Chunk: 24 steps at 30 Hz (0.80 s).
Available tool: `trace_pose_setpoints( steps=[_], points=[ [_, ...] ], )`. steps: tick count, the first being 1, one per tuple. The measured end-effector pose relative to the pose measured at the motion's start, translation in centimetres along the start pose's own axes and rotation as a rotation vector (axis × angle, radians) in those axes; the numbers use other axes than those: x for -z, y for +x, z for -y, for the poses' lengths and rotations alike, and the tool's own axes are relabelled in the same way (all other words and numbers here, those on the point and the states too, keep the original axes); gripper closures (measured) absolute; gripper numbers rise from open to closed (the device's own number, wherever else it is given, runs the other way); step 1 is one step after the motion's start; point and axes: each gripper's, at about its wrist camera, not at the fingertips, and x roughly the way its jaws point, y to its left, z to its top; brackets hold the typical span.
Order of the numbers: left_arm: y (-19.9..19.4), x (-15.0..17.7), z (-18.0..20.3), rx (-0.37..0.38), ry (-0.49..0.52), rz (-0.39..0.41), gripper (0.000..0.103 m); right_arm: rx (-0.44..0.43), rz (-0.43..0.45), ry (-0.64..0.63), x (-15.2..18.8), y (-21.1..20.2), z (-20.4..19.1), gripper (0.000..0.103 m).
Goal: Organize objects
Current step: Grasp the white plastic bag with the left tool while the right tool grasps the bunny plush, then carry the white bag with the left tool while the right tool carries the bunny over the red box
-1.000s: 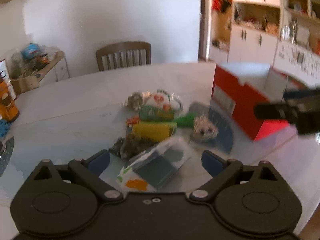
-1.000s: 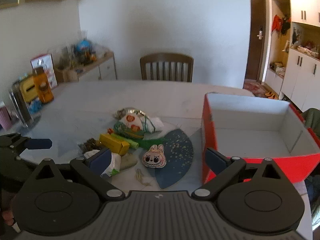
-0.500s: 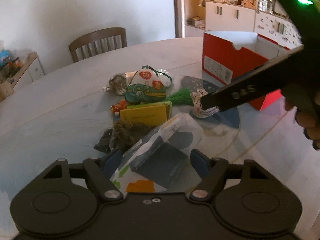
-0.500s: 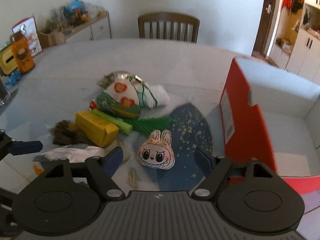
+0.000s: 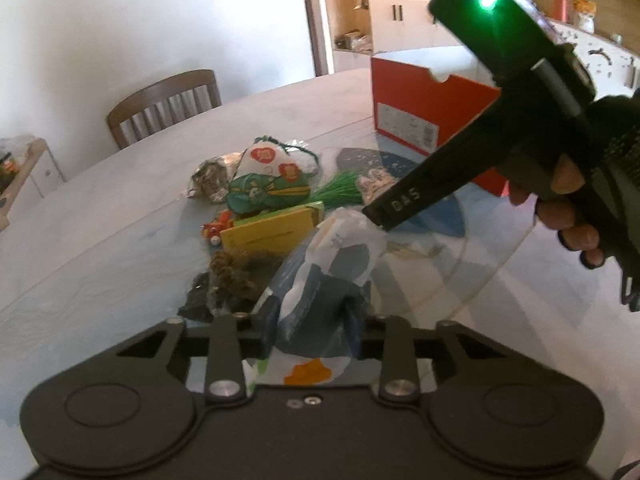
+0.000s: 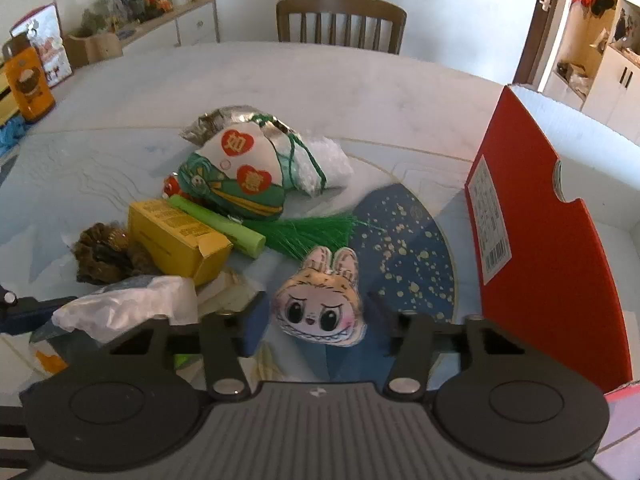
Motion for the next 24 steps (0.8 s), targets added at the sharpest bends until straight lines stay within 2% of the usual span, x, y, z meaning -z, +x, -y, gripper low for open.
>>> trace_pose_setpoints(
  steps=[4, 8, 17, 24],
  points=[
    [-0.1, -0.2, -0.5, 0.028, -0.017, 0.014, 0.082, -0.006, -0.004, 0.007, 0.0, -0.5, -0.1, 0.058],
    [-0.5, -0.7, -0.9, 0.043, -0.047, 0.038, 0.087, -0.011, 0.013, 0.013, -0.1, -2.0, -0.1, 0.058],
    [-2.5, -3.0, -1.6, 0.062, -0.147, 0.073, 0.088, -0.034, 0.093, 0.038, -1.1, -8.1, 1.1, 0.058],
    [-3.8, -6.3, -0.3, 0.039, -0.205, 0.108, 0.088, -0.078, 0.144, 0.057, -1.7, -12.0, 4.5, 0.058]
  ],
)
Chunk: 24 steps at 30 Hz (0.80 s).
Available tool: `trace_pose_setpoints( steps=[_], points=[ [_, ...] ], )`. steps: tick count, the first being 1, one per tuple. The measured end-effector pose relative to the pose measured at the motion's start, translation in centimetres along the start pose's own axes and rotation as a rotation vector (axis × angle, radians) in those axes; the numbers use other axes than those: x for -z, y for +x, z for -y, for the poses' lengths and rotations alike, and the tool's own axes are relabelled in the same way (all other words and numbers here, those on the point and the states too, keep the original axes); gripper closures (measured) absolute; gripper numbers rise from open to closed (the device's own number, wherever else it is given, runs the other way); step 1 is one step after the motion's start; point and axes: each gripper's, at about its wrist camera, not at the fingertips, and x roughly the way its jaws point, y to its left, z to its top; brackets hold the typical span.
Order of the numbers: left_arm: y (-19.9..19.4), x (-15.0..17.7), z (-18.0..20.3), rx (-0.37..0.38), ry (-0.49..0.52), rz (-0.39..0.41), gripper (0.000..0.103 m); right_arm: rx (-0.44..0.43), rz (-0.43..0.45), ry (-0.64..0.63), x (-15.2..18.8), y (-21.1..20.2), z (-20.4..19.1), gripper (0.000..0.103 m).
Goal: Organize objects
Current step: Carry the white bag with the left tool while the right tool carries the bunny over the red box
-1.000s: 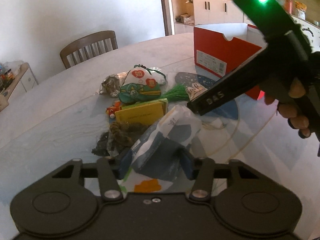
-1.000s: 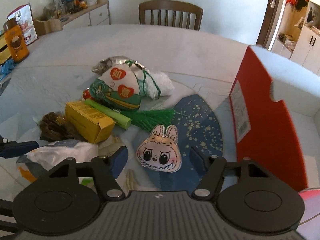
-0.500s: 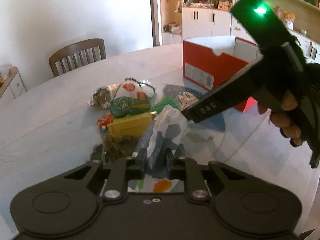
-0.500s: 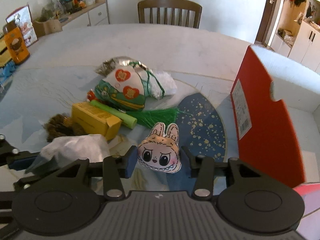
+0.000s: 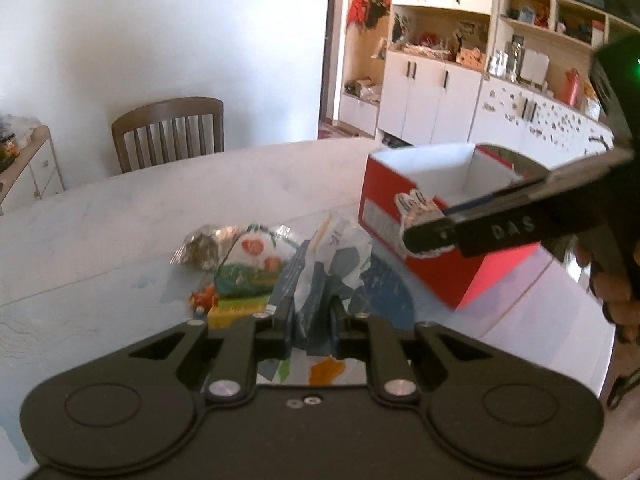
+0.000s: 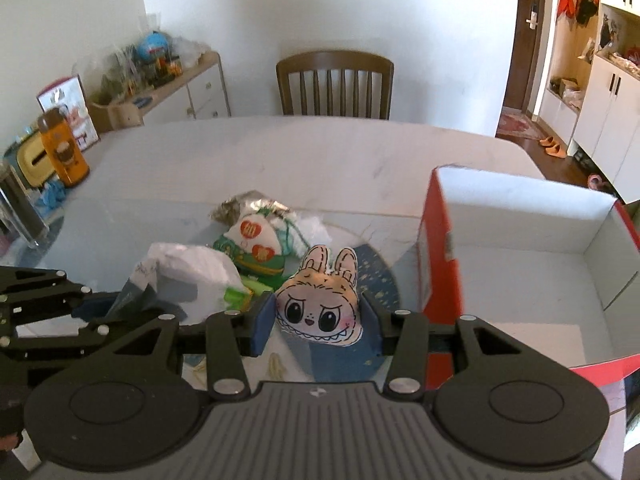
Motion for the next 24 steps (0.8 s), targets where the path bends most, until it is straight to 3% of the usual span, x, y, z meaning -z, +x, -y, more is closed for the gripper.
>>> trace_pose_setpoints(
  steps=[15, 24],
  points=[
    [2.6, -6.7, 9.1, -0.070, -0.070, 0.025, 0.088, -0.068, 0.064, -0.009, -1.0, -4.3, 11.0, 0.058],
    [6.4, -9.1, 13.6, -0.067, -0.061, -0.002, 0.087, -0.043, 0.068, 0.006, -0.1, -5.4, 17.4, 0.058]
  ],
)
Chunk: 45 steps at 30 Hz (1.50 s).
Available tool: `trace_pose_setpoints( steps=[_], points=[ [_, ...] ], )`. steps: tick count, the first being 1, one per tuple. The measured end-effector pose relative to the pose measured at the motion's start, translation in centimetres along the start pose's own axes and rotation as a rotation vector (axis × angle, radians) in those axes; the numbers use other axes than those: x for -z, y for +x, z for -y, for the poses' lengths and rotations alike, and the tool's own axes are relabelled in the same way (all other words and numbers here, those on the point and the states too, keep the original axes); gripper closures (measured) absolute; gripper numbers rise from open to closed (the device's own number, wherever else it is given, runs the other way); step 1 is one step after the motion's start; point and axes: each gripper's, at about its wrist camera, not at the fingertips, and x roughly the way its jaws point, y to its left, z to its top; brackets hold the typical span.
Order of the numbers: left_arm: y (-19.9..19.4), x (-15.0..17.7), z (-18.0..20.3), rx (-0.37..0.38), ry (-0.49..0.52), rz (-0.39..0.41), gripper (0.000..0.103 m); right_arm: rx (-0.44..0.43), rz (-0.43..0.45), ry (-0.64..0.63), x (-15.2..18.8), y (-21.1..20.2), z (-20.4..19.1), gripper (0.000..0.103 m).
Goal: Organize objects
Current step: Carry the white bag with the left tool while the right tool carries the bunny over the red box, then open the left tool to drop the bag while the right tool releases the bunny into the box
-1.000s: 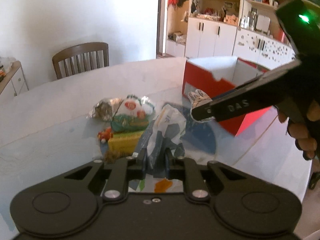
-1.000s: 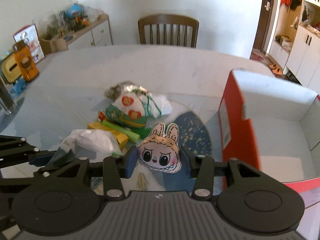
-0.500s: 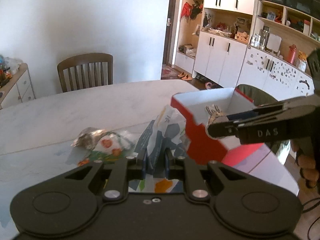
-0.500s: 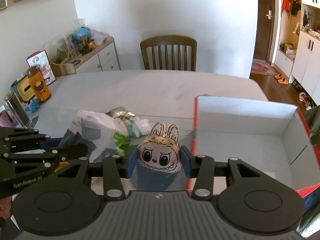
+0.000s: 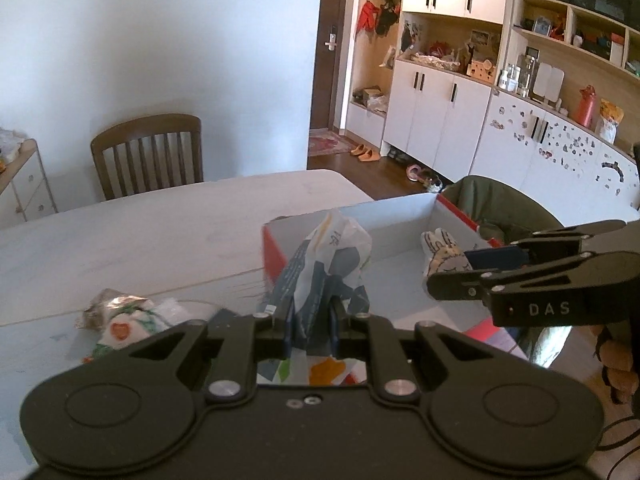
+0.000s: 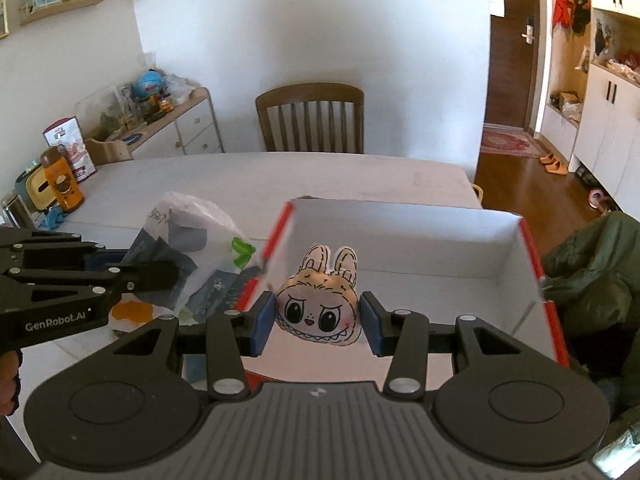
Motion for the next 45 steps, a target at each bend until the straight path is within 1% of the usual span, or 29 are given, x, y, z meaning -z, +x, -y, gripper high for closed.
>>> trace_pose_setpoints(
  steps=[6, 10, 15, 18, 22, 26, 30, 32, 34, 39, 45],
  points=[
    [2.4, -1.5, 1.7, 0.020, 0.007, -0.038, 0.087, 0.020, -0.026, 0.028, 0.3, 0.4, 3.5, 0.058],
    [4.7, -2.6, 2.2, 0.037, -0.008, -0.084, 0.087, 0.032, -0.069, 0.042, 0.4, 1.5, 5.8, 0.058],
    [7.7, -3.9, 2.7, 0.038, -0.020, -0.130, 0.087, 0.043, -0.118, 0.064, 0.6, 3.3, 7.8, 0.058],
    [9.6, -4.3, 3.4, 0.037, -0.004, -0.161, 0.087, 0.051, -0.144, 0.064, 0.6, 4.4, 8.8, 0.058],
    [13.0, -4.4, 4.4, 0.031, 0.024, -0.229, 0.087, 0.061, -0.190, 0.056, 0.9, 6.2, 10.0, 0.058],
    [16.0, -4.8, 5.4, 0.029, 0.050, -0.278, 0.087, 0.067, -0.247, 0.032, 1.3, 8.2, 10.6, 0.058],
    [18.4, -5.1, 6.5, 0.025, 0.067, -0.320, 0.087, 0.067, -0.310, 0.044, 1.7, 9.8, 11.3, 0.058],
    [19.3, -5.1, 6.9, 0.025, 0.079, -0.338, 0.087, 0.060, -0.327, 0.039, 2.0, 10.2, 11.3, 0.058],
    [20.2, -5.2, 7.3, 0.025, 0.089, -0.358, 0.087, 0.058, -0.353, 0.023, 1.9, 10.7, 11.3, 0.058],
    [21.8, -5.2, 7.7, 0.020, 0.100, -0.405, 0.087, 0.044, -0.400, 0.030, 1.7, 11.7, 11.4, 0.058],
    [23.1, -4.8, 8.0, 0.013, 0.121, -0.444, 0.085, 0.044, -0.427, 0.023, 1.9, 12.3, 11.2, 0.057]
  ],
)
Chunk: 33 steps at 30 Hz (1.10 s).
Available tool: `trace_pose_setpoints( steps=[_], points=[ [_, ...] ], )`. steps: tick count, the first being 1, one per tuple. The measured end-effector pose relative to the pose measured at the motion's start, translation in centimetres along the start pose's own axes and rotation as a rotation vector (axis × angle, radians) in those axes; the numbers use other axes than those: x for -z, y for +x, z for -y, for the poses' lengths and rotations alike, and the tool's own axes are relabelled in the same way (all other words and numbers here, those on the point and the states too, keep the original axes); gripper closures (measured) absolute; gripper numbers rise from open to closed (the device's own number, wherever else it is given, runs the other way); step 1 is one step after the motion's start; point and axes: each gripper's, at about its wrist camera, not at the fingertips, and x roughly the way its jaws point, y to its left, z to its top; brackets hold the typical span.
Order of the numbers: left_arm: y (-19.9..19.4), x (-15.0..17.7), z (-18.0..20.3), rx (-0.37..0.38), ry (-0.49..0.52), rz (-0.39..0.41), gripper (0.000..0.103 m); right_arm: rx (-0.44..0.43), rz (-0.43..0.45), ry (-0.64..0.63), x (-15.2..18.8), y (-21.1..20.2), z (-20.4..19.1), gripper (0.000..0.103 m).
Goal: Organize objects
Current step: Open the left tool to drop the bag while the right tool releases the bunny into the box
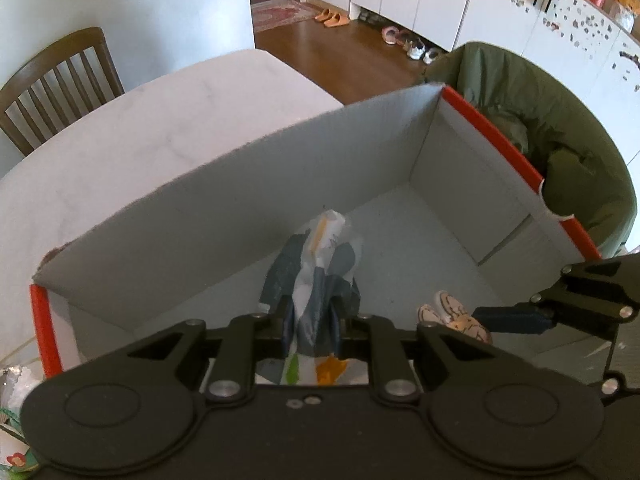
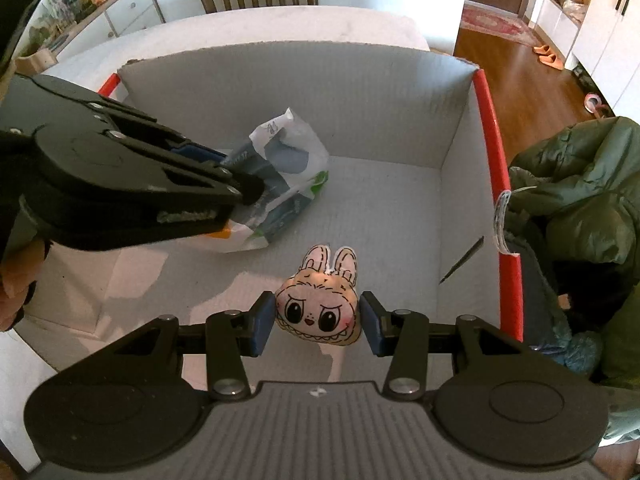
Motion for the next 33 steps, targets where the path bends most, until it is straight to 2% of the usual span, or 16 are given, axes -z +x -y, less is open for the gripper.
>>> trace_pose_setpoints(
  steps=[4, 9, 11, 13, 14, 27, 33],
  points=[
    [0.5, 0.2, 0.1, -0.006, 0.006, -0.019, 0.082, 0.002, -0.018, -0.005, 0.0, 0.4, -0.4, 0.056],
    [0.5, 0.3, 0.1, -0.012, 0.001, -0.026, 0.072, 0.003, -0.025, 0.001, 0.2, 0.6, -0.3, 0.055],
    [0.2, 0.6, 0.0, -0.024, -0.001, -0.021, 0.051, 0.003, -0.018, -0.003, 0.0, 0.6, -0.5, 0.053],
    [0.4, 0.1, 0.6, -0.037, 0.001, -0.004, 0.034, -0.002, -0.005, -0.007, 0.0, 0.3, -0.6, 0.043],
    [0.2, 0.2, 0.5, -0.039, 0.003, 0.006, 0.033, -0.011, 0.006, -0.008, 0.1, 0.0, -0.7, 0.041],
    [-6.6, 2.6, -1.3, -0.007, -0.083, 0.170, 0.033, -0.042, 0.124, 0.039, 0.8, -4.3, -1.3, 0.040],
    [-9.7, 4.2, -2.0, -0.020, -0.112, 0.240, 0.034, -0.043, 0.195, 0.029, 1.0, -6.9, -2.7, 0.040]
  ],
)
